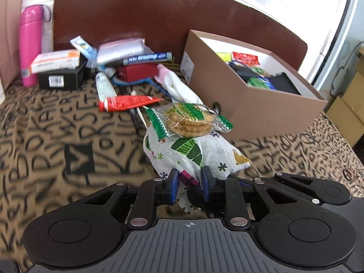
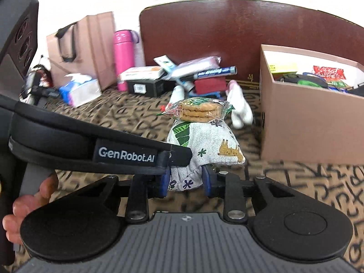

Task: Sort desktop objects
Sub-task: 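Grasp the white printed cloth pouch with the left gripper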

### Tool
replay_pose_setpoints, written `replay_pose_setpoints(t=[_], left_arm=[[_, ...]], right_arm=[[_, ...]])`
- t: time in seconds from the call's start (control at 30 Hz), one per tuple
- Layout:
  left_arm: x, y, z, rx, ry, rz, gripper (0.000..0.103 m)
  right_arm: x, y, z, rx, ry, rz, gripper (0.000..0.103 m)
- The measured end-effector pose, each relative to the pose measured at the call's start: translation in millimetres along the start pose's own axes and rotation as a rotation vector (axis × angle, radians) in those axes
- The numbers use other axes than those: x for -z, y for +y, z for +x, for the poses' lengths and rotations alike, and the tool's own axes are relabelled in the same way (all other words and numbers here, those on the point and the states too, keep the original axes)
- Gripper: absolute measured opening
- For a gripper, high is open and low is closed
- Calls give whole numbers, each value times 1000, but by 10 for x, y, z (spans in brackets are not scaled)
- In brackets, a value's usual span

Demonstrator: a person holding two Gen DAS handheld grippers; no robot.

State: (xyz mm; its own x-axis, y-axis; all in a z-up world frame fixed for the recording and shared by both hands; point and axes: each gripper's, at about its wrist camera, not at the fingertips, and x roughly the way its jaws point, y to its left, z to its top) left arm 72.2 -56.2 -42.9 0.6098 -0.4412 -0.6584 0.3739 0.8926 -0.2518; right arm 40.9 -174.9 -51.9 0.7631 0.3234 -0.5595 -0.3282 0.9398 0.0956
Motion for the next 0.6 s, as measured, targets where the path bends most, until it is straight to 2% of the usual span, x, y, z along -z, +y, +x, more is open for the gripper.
replay_pose_setpoints(t=[0.13,0.3,0.4,0.43,0.47,0.5,0.6], left_arm=[[209,-94,-168,-2,5,-10,18],[260,-202,-235,-13,7,12,19],[227,-255,-309,1,-19,24,20],[215,-275,-332,7,-27,30,20],[204,-295,-346,10,-33,34,22],[192,-311,-347,11,-37,37,30],[134,-343,-303,16,-42,48,32]], right_arm=[[138,60,-221,-23,9,-5,34],[218,55,-330,-23,-3,7,36],[212,28,-409,-5,-33,19,48],[213,14,-440,4,-41,20,48],[210,-1,-463,14,-52,22,48],[203,-14,-477,21,-61,25,48],[197,-42,-511,44,-88,23,52]])
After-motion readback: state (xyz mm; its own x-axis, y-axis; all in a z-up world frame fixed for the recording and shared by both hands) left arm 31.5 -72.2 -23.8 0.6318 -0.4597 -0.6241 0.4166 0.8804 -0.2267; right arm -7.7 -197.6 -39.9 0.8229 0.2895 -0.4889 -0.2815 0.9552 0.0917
